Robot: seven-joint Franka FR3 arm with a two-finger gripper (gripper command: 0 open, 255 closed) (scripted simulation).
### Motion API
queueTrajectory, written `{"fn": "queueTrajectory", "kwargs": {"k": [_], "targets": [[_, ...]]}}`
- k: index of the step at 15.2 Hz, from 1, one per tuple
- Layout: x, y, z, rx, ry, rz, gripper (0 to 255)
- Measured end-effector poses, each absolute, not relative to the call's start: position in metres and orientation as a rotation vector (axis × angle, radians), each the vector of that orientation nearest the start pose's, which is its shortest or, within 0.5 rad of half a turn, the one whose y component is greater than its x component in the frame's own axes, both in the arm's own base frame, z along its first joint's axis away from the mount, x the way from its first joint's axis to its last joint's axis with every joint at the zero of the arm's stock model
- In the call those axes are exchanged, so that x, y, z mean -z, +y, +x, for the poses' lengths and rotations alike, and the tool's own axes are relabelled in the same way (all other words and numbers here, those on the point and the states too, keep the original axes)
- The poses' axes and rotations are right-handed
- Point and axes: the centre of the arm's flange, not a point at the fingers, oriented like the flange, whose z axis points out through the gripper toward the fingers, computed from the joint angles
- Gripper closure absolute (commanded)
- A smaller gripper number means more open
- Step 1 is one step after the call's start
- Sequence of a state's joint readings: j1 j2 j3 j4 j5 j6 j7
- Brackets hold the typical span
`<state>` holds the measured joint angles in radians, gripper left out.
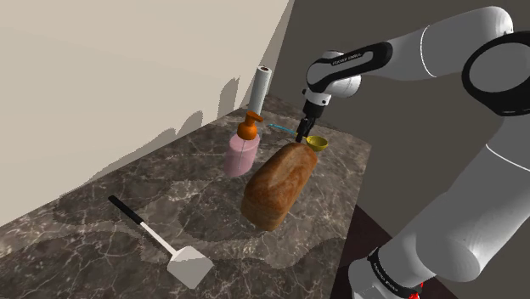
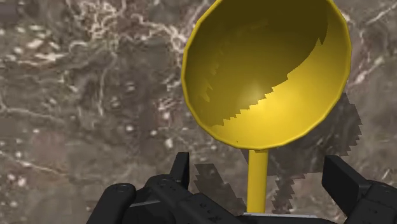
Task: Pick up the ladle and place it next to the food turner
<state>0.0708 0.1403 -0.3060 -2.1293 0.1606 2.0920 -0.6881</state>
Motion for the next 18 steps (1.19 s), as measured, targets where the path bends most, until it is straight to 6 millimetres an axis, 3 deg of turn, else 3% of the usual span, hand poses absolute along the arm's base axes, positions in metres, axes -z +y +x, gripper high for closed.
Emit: {"fn": "queueTrajectory", "kwargs": {"k": [6, 7, 18], "targets": [[-0.3314, -0.117, 0.5282, -0.166, -0.534, -2.933, 0], [-0.3314, -0.117, 0.5282, -0.166, -0.534, -2.933, 255], [-0.3339, -0.1169, 0.5282, -0.165, -0.534, -2.934, 255]]}}
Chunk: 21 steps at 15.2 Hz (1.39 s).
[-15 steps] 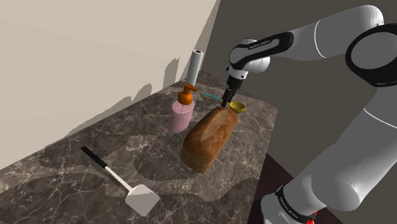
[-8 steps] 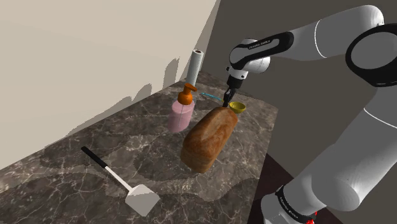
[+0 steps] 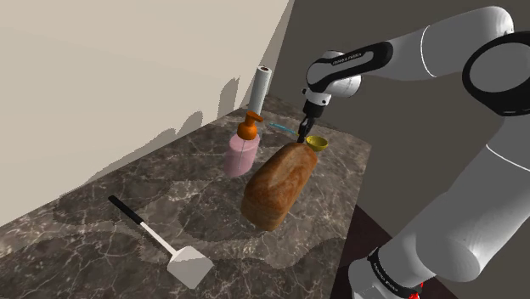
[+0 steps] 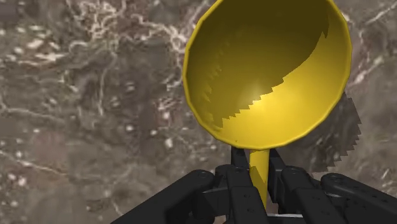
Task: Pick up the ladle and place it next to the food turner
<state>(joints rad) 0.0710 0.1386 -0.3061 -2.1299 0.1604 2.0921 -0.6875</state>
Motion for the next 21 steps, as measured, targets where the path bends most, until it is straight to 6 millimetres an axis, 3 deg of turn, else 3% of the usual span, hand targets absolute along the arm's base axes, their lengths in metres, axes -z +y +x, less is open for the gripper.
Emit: {"fn": "queueTrajectory", "kwargs": {"k": [21], "targets": [[-0.442, -0.117, 0.528, -0.165, -0.534, -2.934, 255]]}}
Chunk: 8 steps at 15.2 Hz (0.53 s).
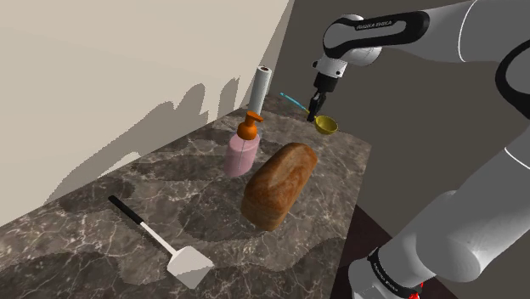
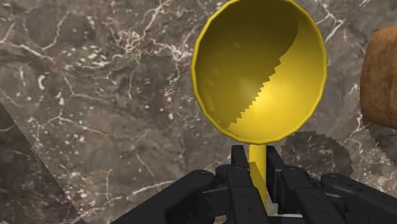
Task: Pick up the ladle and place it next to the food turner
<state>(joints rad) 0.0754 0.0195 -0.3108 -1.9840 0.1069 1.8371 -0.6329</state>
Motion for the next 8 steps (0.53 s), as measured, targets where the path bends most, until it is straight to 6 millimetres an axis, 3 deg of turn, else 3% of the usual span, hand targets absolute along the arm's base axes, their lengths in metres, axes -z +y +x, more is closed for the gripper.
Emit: {"fn": "queueTrajectory", "kwargs": {"k": [3, 8], "targets": [[-0.453, -0.111, 0.53, -0.165, -0.534, -2.933, 255], [-0.454, -0.051, 0.538, -0.165, -0.536, -2.933, 255]]}}
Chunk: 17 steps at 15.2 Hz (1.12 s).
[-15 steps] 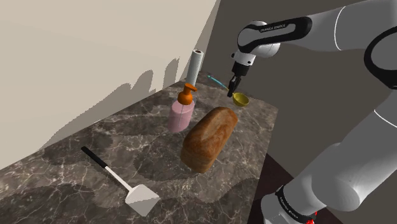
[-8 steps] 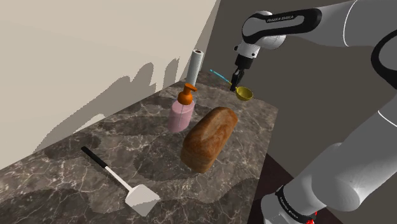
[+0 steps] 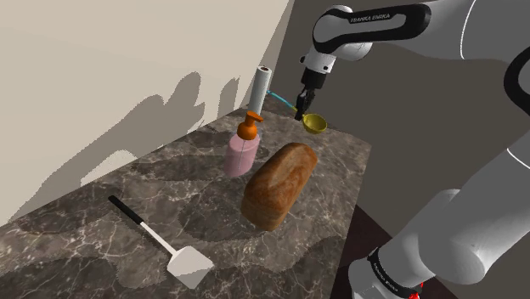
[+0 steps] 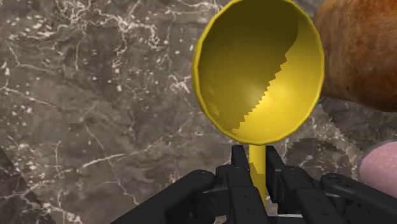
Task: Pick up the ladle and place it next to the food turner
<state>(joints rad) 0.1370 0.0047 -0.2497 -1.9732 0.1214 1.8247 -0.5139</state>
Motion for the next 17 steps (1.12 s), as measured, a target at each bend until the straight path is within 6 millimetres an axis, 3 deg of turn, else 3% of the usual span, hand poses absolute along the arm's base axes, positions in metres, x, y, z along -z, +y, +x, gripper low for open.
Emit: {"fn": "queueTrajectory", "kwargs": {"k": [17], "targets": [[-0.459, 0.17, 0.572, -0.162, -0.535, -2.934, 255]]}}
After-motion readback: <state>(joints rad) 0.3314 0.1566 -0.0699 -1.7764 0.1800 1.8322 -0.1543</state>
